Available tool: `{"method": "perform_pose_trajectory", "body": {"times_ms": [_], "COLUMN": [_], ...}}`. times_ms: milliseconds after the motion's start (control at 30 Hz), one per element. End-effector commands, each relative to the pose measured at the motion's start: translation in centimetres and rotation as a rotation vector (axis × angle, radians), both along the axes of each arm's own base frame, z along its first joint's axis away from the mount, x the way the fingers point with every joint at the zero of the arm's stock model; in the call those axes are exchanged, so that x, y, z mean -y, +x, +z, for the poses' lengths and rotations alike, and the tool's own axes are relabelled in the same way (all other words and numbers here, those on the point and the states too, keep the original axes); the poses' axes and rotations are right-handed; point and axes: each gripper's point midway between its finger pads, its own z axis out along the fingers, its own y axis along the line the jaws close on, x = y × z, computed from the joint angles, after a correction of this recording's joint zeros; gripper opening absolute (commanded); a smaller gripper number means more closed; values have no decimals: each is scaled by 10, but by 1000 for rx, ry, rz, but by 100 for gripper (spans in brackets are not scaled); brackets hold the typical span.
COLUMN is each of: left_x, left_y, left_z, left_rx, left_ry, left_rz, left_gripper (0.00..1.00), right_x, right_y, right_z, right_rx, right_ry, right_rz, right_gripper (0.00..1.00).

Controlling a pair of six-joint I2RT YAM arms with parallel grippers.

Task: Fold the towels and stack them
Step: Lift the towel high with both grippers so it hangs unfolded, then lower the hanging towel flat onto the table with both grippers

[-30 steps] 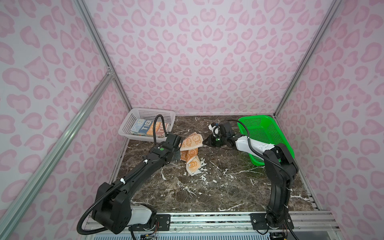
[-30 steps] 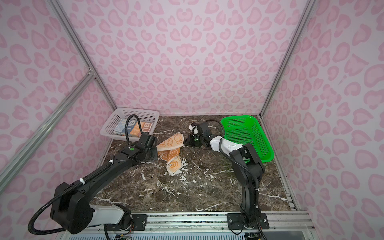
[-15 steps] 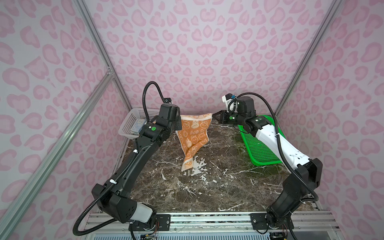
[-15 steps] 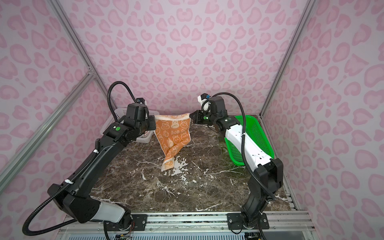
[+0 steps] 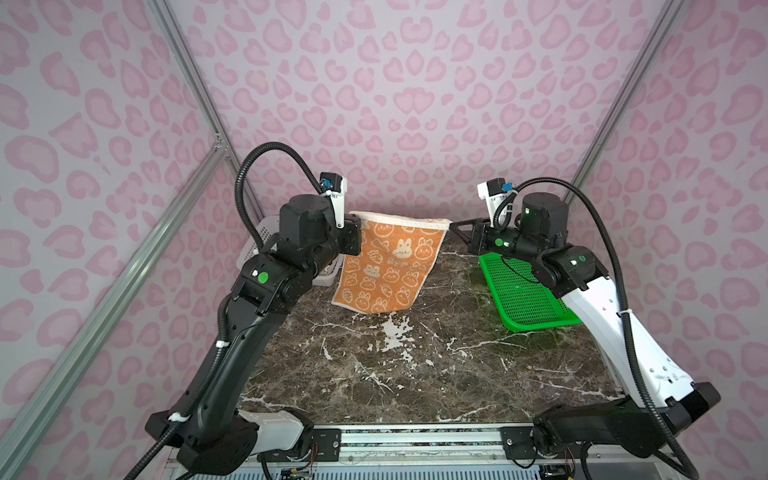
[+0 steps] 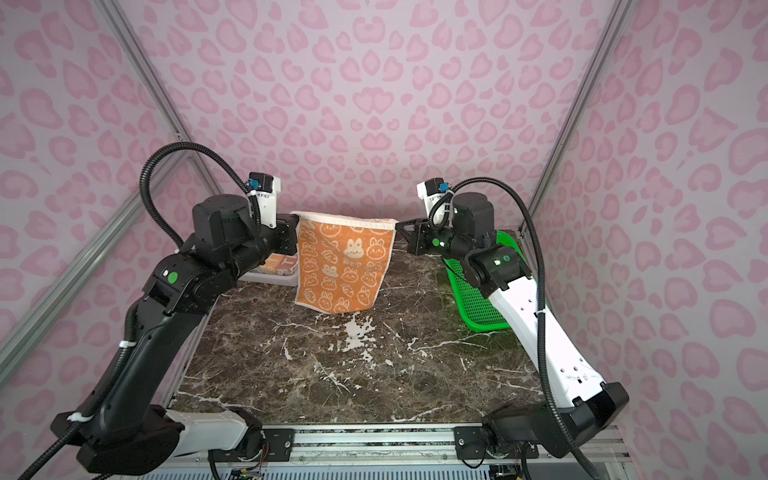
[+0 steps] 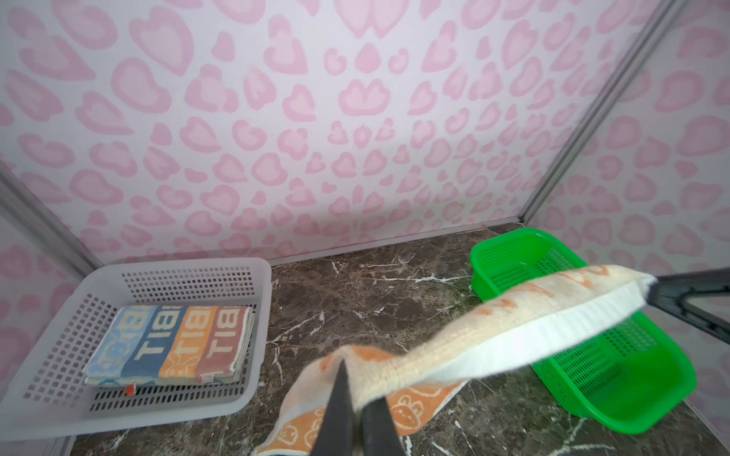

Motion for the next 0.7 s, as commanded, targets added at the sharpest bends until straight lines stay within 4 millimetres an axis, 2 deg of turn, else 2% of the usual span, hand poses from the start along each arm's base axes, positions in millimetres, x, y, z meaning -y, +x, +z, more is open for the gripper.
{"method": "perform_pose_trajectory", "body": {"times_ms": [0, 167, 267, 333, 467, 567, 667], "left_x": [10, 27, 26, 24, 18, 23, 26], "left_y": [-26, -69, -77, -75, -51, -21, 19], "left_z": [4, 11, 12, 12, 5, -15, -48], "left_rx": [33, 26, 10, 11, 17, -19, -84], "left_ry": [14, -57, -108, -110, -57, 4, 57], "left_rz": [-75, -192, -200, -183, -78, -33, 13], "left_gripper": [2, 2, 2, 2, 2, 2, 2], "right_x": [3, 16, 21, 25, 35, 45, 52], "right_y": [-24, -61, -73, -72, -46, -9, 33], "right_z": [9, 44, 62, 68, 65, 47, 15], "right_rx": [61, 159, 201, 208, 161, 66, -57], "right_ry": [-20, 19, 31, 35, 43, 50, 61], "right_rz": [46, 73, 77, 58, -16, -103, -164], "right_gripper": [0, 0, 0, 0, 0, 0, 0]}}
